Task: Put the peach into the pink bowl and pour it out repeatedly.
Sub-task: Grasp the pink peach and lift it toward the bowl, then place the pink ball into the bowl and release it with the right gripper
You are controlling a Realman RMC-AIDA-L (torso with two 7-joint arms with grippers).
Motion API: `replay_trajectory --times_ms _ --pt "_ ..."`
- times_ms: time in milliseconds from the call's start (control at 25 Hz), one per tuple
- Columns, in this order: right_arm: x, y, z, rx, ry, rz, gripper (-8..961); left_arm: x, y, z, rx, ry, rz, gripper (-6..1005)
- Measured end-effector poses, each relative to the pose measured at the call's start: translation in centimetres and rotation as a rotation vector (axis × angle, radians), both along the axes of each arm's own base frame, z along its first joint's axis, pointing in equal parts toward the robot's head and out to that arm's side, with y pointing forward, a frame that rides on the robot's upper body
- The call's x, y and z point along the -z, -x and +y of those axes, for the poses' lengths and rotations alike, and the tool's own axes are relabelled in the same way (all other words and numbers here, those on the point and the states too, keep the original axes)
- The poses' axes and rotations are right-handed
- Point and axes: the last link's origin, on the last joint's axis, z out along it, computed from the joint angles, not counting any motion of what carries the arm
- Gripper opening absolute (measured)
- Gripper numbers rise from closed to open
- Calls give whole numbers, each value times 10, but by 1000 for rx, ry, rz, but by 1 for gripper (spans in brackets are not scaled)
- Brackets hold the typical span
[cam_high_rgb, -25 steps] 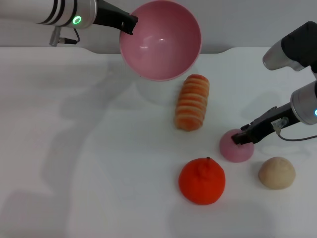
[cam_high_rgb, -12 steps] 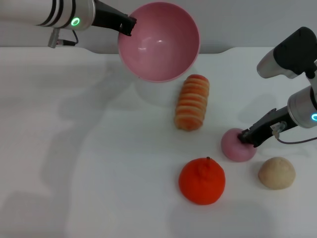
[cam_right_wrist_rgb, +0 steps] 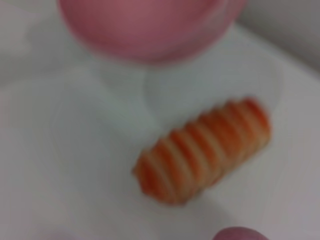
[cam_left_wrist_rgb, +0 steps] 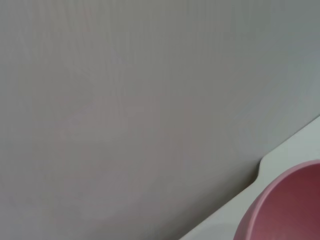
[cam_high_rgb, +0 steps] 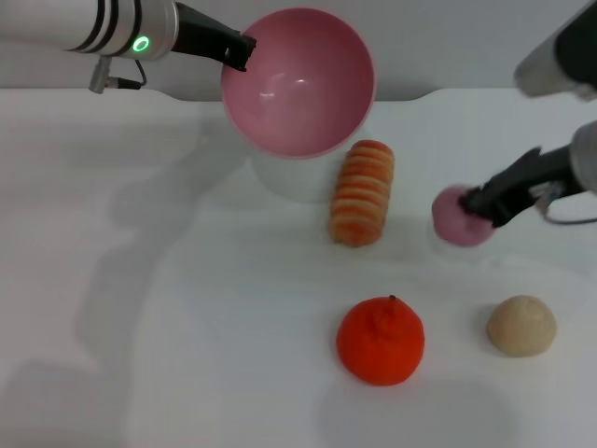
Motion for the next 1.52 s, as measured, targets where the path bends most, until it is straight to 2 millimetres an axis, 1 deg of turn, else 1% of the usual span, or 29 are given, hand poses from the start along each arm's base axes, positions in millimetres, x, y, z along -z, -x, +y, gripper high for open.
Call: replay_trajectory --times_ms 240,320,360,400,440,560,680,760,840,960,1160,1200,1240,1400,1520 --pt "-45 35 -7 -118 -141 17 24 4 1 -4 -6 35 13 45" --pt "-60 48 -9 -156 -188 23 24 10 0 -7 -3 59 27 45" --pt "-69 56 -10 -183 -215 25 25 12 0 -9 -1 72 34 45" --pt "-80 69 -13 -229 -248 23 25 14 0 -10 0 83 41 45" --pt "-80 69 -13 -229 -248 23 25 15 -1 -11 0 89 43 45" --pt "-93 87 -18 -296 -294 21 26 18 -1 -14 -2 109 50 45" --pt "-98 101 -21 -346 -312 26 27 25 -3 -18 1 135 61 45" --pt "-95 107 -20 -367 -304 27 27 32 -6 -22 9 157 71 45" --pt "-87 110 -17 -373 -277 31 28 38 -9 -25 19 179 77 45" --pt "-69 112 -10 -372 -226 43 29 45 -15 -30 36 206 72 45" --pt "-42 110 0 -364 -160 43 30 50 -22 -33 54 226 62 45" --pt "-32 109 3 -363 -134 39 30 51 -23 -34 57 229 60 45" --pt "-32 109 3 -363 -134 39 31 51 -24 -34 59 231 60 45" --pt "-16 109 9 -359 -91 30 32 53 -25 -34 67 232 60 45" --pt "-14 110 10 -362 -90 31 33 52 -26 -34 70 230 60 45"
